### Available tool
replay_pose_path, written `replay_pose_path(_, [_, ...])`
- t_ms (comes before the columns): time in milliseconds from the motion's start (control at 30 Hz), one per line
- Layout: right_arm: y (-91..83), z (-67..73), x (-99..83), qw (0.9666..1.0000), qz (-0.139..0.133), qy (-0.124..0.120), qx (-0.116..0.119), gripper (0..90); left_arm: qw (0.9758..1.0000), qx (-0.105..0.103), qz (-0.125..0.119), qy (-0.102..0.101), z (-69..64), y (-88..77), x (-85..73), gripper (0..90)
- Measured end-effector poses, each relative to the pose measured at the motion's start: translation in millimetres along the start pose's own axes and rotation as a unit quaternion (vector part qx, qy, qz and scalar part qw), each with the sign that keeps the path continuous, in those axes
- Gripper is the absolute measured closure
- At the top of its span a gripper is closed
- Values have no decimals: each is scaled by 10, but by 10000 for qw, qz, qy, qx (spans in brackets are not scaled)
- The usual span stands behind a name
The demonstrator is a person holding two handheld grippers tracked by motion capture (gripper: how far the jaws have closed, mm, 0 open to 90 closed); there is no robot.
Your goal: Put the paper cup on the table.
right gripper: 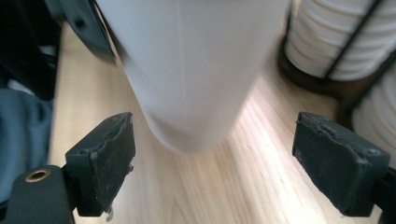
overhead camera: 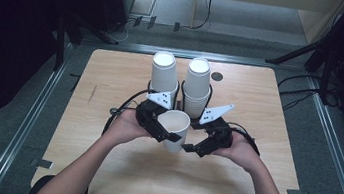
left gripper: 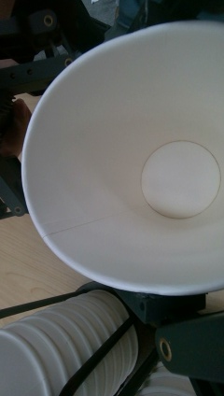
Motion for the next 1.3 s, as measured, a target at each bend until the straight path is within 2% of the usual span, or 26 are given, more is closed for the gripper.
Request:
replay_pose_path(67, [-23, -10, -35, 9999, 20, -17, -153, 140, 10000, -12, -8, -3, 19, -6, -14, 141])
replay_pose_path(200, [-78, -35, -101, 9998, 68, -18, -202, 142, 10000, 7, 45, -15, 54, -26, -60, 138])
replay_pose_path(333, [-147, -60, -144, 9997, 20, 22, -258, 144, 9999, -111, 79, -79, 84, -50, -122, 133])
replay_pose_path(533, [-215, -132, -197, 9996, 9, 77, -266, 144, 9998, 62, 163, -118, 109, -123, -217, 132])
replay_pose_path(633, [-232, -194, -212, 9996, 4, 123, -237, 149, 9996, 150, 139, -206, 125, -171, -270, 129])
replay_pose_path(700, [-242, -232, -208, 9995, -5, 118, -287, 157, 9994, 123, 145, -292, 135, -212, -310, 126])
replay_pose_path(767, [-263, -258, -186, 9995, -86, 84, -307, 169, 9993, 201, 146, -282, 140, -258, -351, 126])
replay_pose_path(867, [-278, -308, -161, 9994, -141, 132, -294, 169, 9988, 285, 140, -377, 162, -330, -422, 126])
replay_pose_path(1067, [-235, -402, -158, 9994, -91, 201, -269, 171, 9971, 559, 128, -493, 218, -488, -556, 126])
replay_pose_path(1300, [-185, -438, -145, 9995, -80, 271, -168, 181, 9941, 836, 143, -670, 303, -682, -683, 121])
Point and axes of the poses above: each handheld gripper's, and its own axes: y roughly forward along the jaws, x roughly out of its top, z roughly to its left, the point moved 4 cm from there along y, roughly forward along the jaws, and after that the axes turned 1 degree about -x, right-handed, at the moved point
